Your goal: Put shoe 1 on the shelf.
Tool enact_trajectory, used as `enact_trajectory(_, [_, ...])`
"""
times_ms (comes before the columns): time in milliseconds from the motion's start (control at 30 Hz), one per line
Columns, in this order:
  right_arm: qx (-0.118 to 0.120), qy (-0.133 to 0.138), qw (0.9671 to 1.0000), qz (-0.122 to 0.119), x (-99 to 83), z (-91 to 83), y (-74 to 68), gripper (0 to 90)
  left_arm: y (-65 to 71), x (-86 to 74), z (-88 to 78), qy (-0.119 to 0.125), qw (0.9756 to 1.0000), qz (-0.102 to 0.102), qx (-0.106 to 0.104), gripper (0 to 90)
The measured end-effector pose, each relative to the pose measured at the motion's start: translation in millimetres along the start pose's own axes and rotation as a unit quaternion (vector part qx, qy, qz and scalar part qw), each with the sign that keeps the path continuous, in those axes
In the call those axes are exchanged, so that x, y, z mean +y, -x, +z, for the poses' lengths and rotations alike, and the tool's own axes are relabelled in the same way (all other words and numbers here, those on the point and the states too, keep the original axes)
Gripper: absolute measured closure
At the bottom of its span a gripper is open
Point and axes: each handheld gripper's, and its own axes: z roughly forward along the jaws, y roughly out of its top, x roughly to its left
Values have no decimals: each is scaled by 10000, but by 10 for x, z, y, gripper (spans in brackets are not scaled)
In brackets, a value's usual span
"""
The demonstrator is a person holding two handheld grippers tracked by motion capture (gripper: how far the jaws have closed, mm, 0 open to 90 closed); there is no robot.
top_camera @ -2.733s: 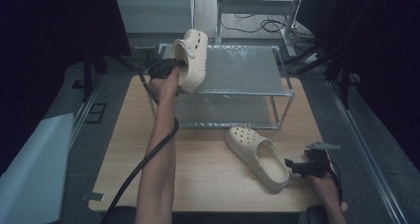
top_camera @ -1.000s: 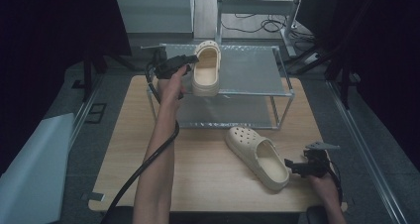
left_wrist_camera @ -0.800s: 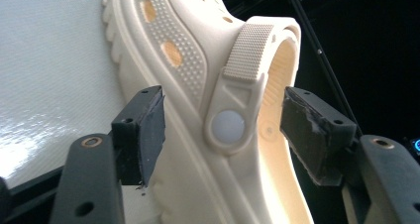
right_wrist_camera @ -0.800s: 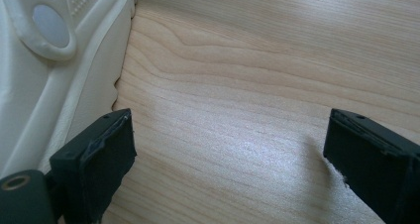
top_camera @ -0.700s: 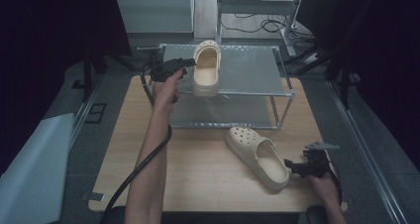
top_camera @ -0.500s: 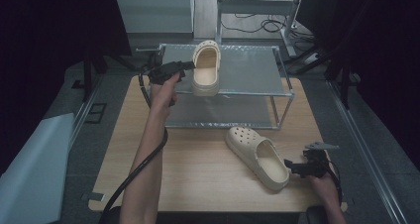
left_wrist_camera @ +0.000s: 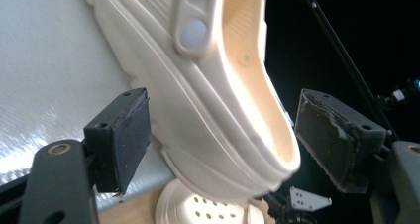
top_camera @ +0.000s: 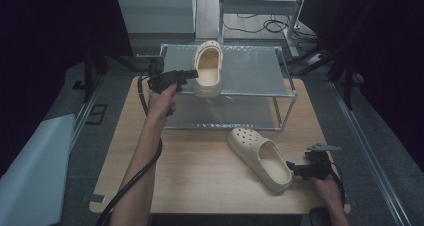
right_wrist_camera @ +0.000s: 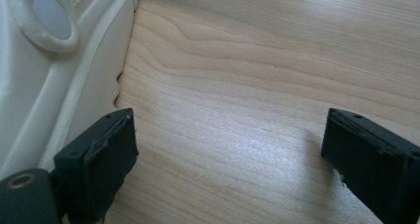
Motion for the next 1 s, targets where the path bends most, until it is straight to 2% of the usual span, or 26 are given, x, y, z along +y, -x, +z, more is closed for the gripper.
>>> enact_trajectory(133, [-5, -9, 10000, -6, 1, -4, -3, 68, 41, -81, -6, -58, 9999, 108, -78, 208])
enact_trajectory(300, [-27, 14, 10000, 13, 1, -6, 1, 67, 110, -199, -24, -207, 9990, 336, -193, 193])
enact_trajectory(567, [-36, 21, 10000, 10, -1, -8, 1, 65, 146, -367, -78, -326, 9978, 552, -183, 169])
enact_trajectory(633, [-34, 17, 10000, 3, -2, -10, 3, 65, 121, -468, -86, -363, 9973, 610, -201, 157])
enact_trajectory(667, [-34, 17, 10000, 3, -2, -10, 3, 65, 121, -468, -86, -363, 9973, 610, -201, 154])
enact_trajectory(800, [-29, -9, 10000, 10, -2, -10, -3, 65, 10, -638, -67, -463, 9961, 750, -92, 143])
enact_trajectory(867, [-31, -6, 10000, 4, -2, -10, -4, 65, -18, -665, -62, -469, 9958, 787, -67, 128])
enact_trajectory(900, [-40, -2, 10000, 10, -3, -10, -4, 65, -58, -716, -51, -513, 9950, 855, 35, 113])
enact_trajectory(933, [-40, -2, 10000, 10, -3, -10, -4, 65, -58, -716, -51, -513, 9950, 855, 35, 109])
enact_trajectory(1000, [-45, 7, 10000, 20, -4, -16, -2, 65, -99, -800, -39, -629, 9932, 968, 128, 102])
